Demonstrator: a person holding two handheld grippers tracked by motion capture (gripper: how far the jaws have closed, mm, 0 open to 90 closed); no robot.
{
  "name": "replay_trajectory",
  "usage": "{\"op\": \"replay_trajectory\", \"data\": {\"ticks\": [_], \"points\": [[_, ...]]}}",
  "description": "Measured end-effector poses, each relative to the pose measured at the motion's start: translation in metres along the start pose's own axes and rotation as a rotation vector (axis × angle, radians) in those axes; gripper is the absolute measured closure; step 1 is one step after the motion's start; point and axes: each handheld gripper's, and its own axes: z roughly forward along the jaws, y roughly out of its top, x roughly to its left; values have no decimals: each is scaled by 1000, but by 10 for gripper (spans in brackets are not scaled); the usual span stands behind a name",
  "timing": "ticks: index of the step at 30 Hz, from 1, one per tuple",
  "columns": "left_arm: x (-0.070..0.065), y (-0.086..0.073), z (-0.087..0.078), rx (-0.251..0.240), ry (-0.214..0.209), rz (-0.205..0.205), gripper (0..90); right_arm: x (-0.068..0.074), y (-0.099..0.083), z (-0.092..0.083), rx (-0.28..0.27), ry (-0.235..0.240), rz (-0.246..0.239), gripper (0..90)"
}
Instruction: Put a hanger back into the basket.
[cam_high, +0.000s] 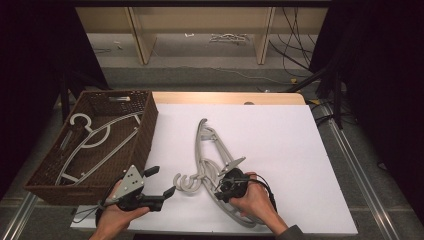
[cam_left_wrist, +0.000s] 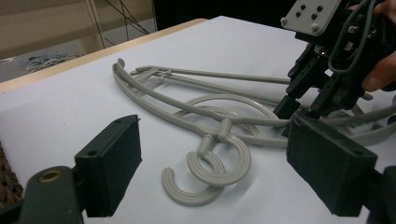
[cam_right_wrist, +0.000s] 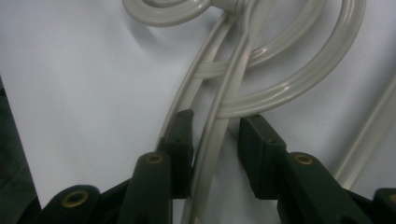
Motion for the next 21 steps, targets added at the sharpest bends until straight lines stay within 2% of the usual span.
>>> {"op": "replay_trajectory", "data": {"ticks": [3,5,6,8,12,19,21], "points": [[-1,0,0,0,1,-7,180,1,2,1,9,-6,-6,672],[-1,1,0,0,4,4,181,2,2,1,12,-17,-13,701],[0,1,0,9,3,12,181,2,3,0,21,-29,-11,739],[-1,0,0,0,-4,0,182,1,2,-1,25,-29,-5,751],[1,1,0,7,4,13,185,0,1,-6,25,-46,1,766],[1,1,-1,5,6,8,187,-8,-2,-22,-23,-57,45,792],[3,2,-3,-7,12,7,189,-13,-5,-33,-64,-68,65,802]]}}
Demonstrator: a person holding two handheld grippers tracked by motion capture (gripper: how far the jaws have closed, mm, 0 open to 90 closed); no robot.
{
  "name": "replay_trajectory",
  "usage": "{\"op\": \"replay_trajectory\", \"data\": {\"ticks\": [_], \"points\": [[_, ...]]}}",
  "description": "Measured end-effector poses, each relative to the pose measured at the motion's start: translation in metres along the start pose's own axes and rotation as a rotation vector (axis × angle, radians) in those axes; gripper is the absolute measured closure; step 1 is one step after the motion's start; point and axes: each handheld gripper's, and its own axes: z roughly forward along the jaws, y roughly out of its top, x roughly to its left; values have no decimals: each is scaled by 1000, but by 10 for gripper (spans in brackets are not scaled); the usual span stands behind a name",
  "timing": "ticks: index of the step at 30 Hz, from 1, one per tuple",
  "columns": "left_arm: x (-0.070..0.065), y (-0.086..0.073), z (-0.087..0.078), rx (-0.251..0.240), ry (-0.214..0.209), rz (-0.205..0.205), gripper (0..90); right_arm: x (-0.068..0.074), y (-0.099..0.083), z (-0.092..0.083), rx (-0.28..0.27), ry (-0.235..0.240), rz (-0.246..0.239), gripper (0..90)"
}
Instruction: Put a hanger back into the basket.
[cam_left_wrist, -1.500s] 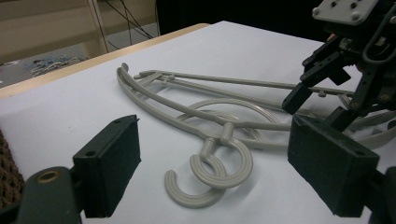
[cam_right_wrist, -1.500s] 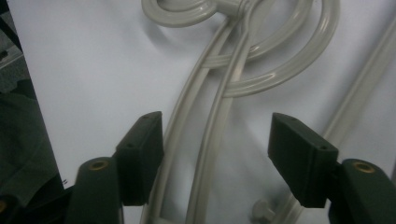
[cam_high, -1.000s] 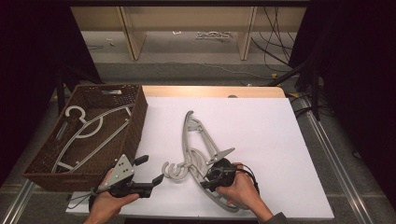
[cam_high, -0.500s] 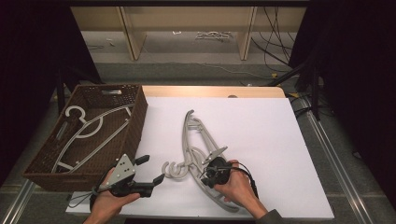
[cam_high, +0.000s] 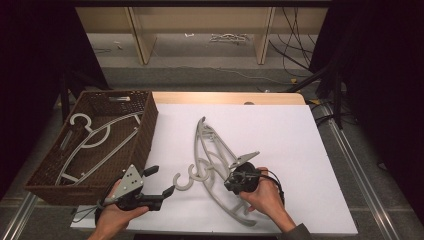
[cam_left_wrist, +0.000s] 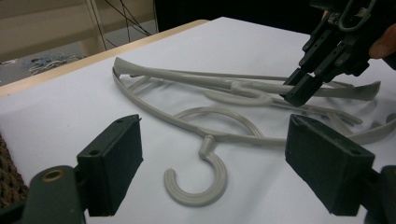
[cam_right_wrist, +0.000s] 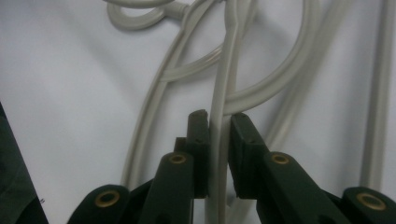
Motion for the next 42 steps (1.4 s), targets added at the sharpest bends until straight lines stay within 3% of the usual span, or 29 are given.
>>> {"op": "replay_trajectory", "data": {"ticks": [2,3,6,8,11,14,15,18,24,27,36,37,40,42], "points": [[1,0,0,1,-1,0,190,-1,-1,-3,-6,-9,6,805],[0,-1,0,12,7,-13,190,-5,-4,-10,-36,-7,-6,812],[2,0,0,0,5,-4,191,-7,-6,-20,-37,-11,9,816],[1,-1,0,16,9,-7,191,-10,-8,-24,-60,-15,-20,816],[2,0,0,3,10,-1,193,-11,-9,-27,-105,-15,-48,817],[2,-1,1,11,11,1,194,-10,-10,-32,-98,-1,-54,818],[2,-1,0,3,8,-2,194,-10,-10,-36,-121,-6,-57,818],[2,0,0,2,12,1,197,-9,-10,-42,-115,9,-38,819],[2,0,1,9,21,18,201,-6,-11,-47,-143,45,-78,821],[2,2,5,11,29,56,206,-1,-9,-45,-134,82,-106,823],[6,14,31,39,-12,87,249,1,-8,-44,-134,119,-125,823],[6,20,44,45,-23,125,252,1,-7,-44,-132,125,-132,823],[6,26,55,54,-33,151,251,2,-7,-44,-128,136,-141,822],[5,32,70,88,-57,177,250,3,-7,-45,-133,140,-151,822]]}}
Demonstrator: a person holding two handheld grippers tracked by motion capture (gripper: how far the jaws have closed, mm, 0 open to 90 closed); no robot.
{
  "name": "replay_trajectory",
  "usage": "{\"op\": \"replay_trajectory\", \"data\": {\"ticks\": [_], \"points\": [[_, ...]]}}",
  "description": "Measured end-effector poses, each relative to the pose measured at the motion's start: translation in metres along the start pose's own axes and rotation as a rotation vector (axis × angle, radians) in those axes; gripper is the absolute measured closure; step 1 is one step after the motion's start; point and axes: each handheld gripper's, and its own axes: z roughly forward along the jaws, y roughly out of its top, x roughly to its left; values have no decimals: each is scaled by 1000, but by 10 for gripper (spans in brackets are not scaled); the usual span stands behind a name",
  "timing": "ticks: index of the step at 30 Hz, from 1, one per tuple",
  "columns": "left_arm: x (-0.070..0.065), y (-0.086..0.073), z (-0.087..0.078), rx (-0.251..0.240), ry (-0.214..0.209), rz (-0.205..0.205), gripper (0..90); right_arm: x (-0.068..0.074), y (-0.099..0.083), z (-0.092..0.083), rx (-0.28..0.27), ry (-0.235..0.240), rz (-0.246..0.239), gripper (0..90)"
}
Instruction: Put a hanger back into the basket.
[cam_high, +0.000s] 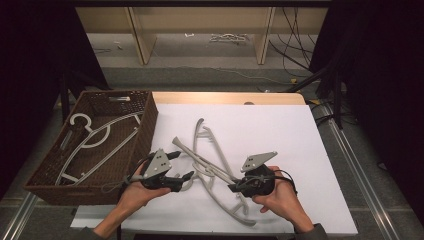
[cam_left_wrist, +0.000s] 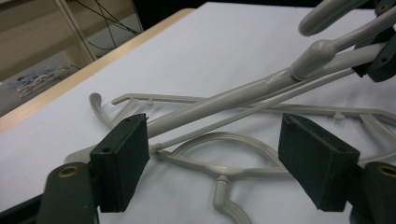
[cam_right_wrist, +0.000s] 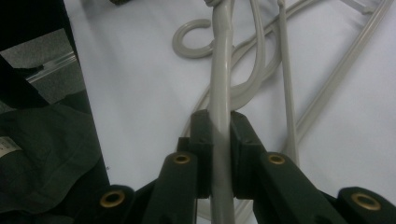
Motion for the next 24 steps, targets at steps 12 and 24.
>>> {"op": "replay_trajectory", "data": {"ticks": [12,24], "points": [[2,12,20,95,-72,158,245,4,2,-3,20,15,-36,821],[6,23,38,188,-194,292,394,5,2,-5,25,44,-78,820]]}}
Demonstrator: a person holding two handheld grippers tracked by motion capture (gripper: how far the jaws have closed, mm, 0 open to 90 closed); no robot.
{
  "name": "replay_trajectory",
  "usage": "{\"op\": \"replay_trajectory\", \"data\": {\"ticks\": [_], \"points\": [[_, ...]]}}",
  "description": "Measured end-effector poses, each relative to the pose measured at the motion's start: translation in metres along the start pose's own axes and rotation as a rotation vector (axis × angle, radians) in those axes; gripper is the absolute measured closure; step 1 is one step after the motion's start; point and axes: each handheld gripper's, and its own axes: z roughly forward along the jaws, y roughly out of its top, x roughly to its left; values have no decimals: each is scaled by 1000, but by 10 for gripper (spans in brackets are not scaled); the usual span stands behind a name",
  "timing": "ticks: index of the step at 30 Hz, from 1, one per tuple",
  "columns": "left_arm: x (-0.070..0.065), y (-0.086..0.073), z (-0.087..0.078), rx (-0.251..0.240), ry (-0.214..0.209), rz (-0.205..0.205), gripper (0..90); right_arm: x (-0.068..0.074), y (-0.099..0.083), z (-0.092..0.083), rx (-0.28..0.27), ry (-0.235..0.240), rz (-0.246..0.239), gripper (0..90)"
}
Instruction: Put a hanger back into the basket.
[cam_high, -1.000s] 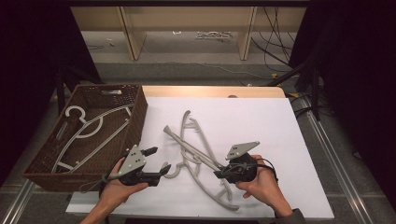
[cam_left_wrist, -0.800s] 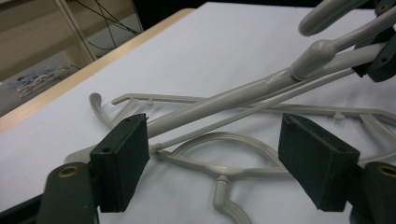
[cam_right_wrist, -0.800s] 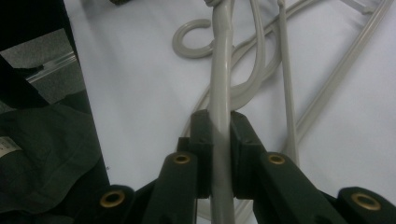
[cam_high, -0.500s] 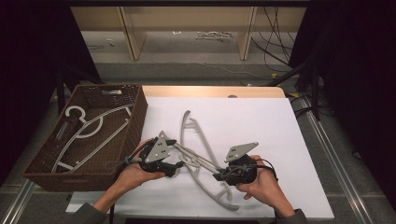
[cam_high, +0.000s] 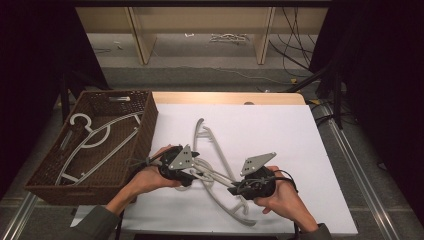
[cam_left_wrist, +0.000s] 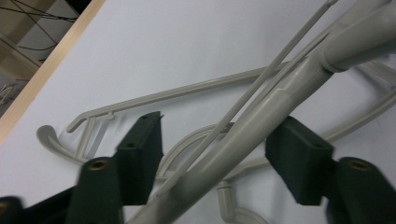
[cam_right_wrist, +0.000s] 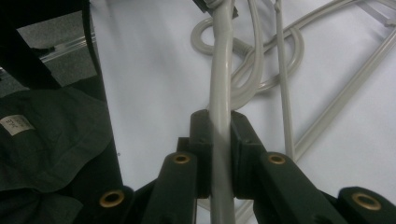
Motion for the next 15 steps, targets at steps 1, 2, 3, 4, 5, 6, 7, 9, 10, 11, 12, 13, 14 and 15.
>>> {"op": "replay_trajectory", "data": {"ticks": [1,2,3,4,5,6,7,9,10,11,12,13,14,15], "points": [[2,1,2,-1,-30,-1,439,0,0,0,1,-1,-6,820],[2,1,2,-1,-39,9,482,0,0,0,0,-4,-2,819],[1,1,2,-4,-38,38,526,0,0,0,0,-5,-2,820],[1,1,2,-4,-38,38,547,0,0,0,0,-5,-2,820],[1,2,2,6,-56,96,571,-2,0,0,-1,2,-13,819],[1,2,2,6,-56,96,592,-2,0,0,-1,2,-13,819],[-1,6,1,21,-56,140,611,-2,0,-1,-3,-10,-31,817],[0,9,-1,23,-54,178,647,-4,0,-3,-5,-37,-43,797],[0,9,-1,23,-54,178,668,-4,0,-3,-5,-37,-43,797],[1,12,-4,-5,-64,178,683,-10,-2,-6,-38,-53,-40,779],[1,12,-4,-5,-64,178,695,-10,-2,-6,-38,-53,-40,779],[1,15,-5,2,-85,197,709,-13,-3,-11,-60,-62,-24,753],[-1,16,-5,9,-87,205,724,-14,-3,-13,-69,-85,-20,732],[-1,17,-5,10,-91,205,735,-15,-2,-14,-69,-110,-16,717]]}}
